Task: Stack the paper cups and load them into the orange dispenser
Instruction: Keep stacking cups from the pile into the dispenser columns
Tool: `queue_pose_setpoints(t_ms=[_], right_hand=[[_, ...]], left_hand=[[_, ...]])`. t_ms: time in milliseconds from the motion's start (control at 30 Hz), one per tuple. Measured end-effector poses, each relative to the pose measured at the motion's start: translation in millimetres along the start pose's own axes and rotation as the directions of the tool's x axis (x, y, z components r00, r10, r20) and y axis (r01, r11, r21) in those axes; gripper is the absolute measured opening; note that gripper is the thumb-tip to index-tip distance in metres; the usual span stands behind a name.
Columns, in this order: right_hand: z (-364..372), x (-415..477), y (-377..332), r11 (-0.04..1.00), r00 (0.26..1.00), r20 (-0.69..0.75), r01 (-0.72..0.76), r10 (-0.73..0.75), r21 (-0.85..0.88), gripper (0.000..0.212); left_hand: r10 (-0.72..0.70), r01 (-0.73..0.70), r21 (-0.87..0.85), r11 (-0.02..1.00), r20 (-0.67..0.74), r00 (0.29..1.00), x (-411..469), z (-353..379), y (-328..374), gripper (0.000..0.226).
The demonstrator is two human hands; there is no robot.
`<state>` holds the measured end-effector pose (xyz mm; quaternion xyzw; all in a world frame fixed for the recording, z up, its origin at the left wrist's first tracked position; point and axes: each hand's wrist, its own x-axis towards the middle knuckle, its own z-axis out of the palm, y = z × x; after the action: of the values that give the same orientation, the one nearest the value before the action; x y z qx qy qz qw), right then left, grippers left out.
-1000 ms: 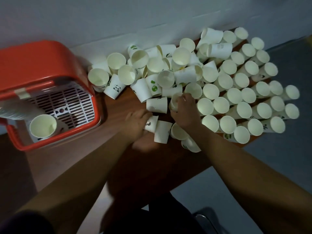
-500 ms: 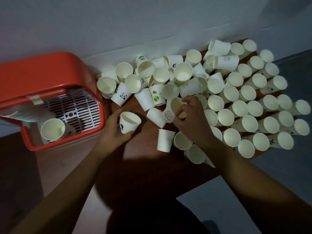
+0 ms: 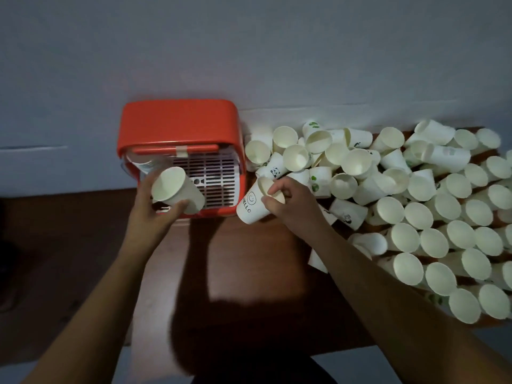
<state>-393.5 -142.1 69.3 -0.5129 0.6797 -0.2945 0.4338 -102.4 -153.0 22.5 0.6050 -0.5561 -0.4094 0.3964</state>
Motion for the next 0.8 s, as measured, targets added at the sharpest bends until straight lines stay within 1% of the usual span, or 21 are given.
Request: queue_pose_setpoints(t_ms=[100, 233, 300, 367, 533, 600, 667, 800], right_hand=[[25, 5, -14, 1.0, 1.0, -0.003, 0.023, -0.023, 0.003, 0.027], [49, 9, -23, 1.0, 0.999, 0.047, 0.024, -0.023, -0.018, 0.027], [56, 9, -26, 0.999, 0.998, 0.053, 0.022, -0.02, -0.026, 0.027], [62, 9, -27, 0.999, 0.999, 0.038, 0.023, -0.022, -0.037, 0.027], [74, 16, -27, 0.998, 0.999, -0.004, 0.045, -0.045, -0.045, 0.034], [81, 20, -29, 0.997, 0.998, -0.002, 0.062, -0.062, -0.056, 0.037], [91, 27, -33, 0.994, 0.996, -0.015, 0.082, -0.083, -0.066, 0.042], [117, 39, -43, 0.98, 0.984, 0.002, 0.179, -0.18, -0.084, 0.051]], left_hand=[[0.0, 0.003, 0.036, 0.999, -0.07, 0.998, 6, -25, -10, 0.069], [0.0, 0.008, 0.168, 0.986, -0.044, 0.999, 17, -25, -25, 0.076], [0.026, -0.017, 0.244, 0.97, -0.032, 0.999, 24, -19, -32, 0.076], [0.05, -0.049, 0.264, 0.963, 0.004, 0.999, 31, -14, -41, 0.074], [0.0, -0.06, 0.391, 0.919, 0.151, 0.989, 38, -5, -64, 0.075], [-0.048, -0.036, 0.387, 0.921, 0.205, 0.978, 40, -6, -67, 0.08], [-0.059, -0.034, 0.356, 0.934, 0.249, 0.967, 43, -11, -71, 0.083], [-0.035, -0.041, 0.225, 0.974, 0.325, 0.945, 45, -22, -74, 0.076]])
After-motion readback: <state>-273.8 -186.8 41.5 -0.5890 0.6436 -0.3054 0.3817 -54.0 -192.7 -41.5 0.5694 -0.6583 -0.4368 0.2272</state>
